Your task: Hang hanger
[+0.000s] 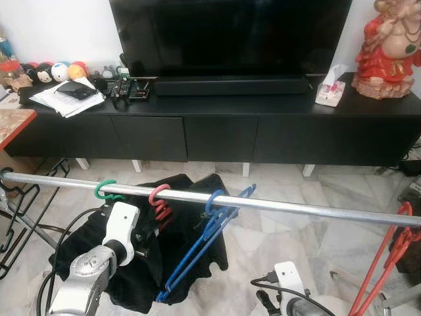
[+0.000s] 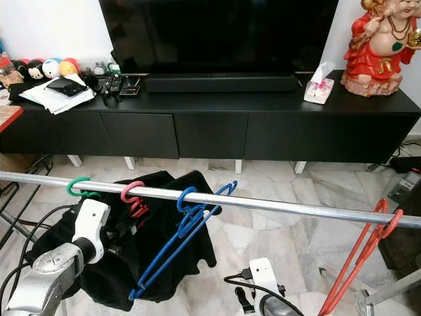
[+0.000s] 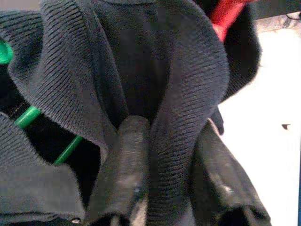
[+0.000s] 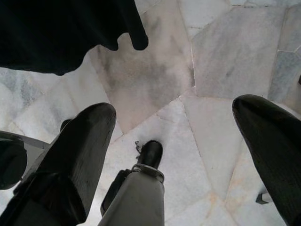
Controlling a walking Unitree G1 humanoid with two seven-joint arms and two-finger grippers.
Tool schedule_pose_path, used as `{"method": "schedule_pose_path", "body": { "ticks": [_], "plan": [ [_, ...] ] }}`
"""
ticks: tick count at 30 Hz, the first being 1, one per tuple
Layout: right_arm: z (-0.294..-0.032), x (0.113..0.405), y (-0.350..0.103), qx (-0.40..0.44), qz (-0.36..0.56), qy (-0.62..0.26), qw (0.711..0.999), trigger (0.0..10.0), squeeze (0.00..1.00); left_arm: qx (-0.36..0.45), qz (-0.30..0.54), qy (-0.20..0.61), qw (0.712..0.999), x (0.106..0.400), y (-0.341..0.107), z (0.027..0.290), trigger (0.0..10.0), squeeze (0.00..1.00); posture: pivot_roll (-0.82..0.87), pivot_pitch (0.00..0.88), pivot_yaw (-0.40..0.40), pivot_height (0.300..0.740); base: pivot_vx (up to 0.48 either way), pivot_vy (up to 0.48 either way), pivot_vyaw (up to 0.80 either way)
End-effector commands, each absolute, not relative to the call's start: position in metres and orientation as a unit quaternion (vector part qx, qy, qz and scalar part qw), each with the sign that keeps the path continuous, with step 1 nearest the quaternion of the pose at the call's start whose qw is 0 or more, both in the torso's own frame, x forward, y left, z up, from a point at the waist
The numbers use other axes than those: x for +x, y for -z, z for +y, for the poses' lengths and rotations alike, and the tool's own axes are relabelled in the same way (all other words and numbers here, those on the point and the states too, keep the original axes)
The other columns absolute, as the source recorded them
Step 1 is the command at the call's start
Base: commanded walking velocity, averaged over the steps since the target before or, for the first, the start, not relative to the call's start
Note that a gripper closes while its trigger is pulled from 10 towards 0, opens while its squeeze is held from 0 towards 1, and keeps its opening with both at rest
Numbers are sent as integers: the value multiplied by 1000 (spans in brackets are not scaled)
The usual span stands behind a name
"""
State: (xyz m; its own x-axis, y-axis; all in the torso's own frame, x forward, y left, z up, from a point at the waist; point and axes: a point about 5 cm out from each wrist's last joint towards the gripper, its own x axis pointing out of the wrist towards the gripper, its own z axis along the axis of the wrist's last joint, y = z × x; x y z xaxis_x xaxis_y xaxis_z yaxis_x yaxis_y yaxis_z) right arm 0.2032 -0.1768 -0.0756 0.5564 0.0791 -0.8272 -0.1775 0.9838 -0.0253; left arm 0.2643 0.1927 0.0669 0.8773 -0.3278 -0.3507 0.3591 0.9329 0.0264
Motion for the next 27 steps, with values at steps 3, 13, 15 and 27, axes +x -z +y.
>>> {"method": "schedule_pose_path", "body": {
  "ticks": [3, 13, 15, 27],
  "plan": [
    [-177, 202, 76, -50, 469, -71, 879, 10000, 0, 50, 172, 173, 968, 264, -66, 197, 0, 0, -17, 0, 29, 740, 0, 0, 0],
    [-178, 202, 76, -50, 469, -70, 879, 10000, 0, 31, 127, 162, 978, 258, -77, 192, 0, 0, -22, 0, 29, 740, 0, 0, 0],
    [-178, 202, 76, -50, 469, -70, 879, 10000, 0, 28, 113, 161, 980, 255, -82, 191, 0, 0, -22, 0, 29, 740, 0, 0, 0],
    [-179, 202, 76, -53, 469, -72, 879, 10000, 0, 37, 54, 157, 985, 232, -105, 193, 0, 0, -17, 0, 27, 740, 0, 0, 0]
  ]
}}
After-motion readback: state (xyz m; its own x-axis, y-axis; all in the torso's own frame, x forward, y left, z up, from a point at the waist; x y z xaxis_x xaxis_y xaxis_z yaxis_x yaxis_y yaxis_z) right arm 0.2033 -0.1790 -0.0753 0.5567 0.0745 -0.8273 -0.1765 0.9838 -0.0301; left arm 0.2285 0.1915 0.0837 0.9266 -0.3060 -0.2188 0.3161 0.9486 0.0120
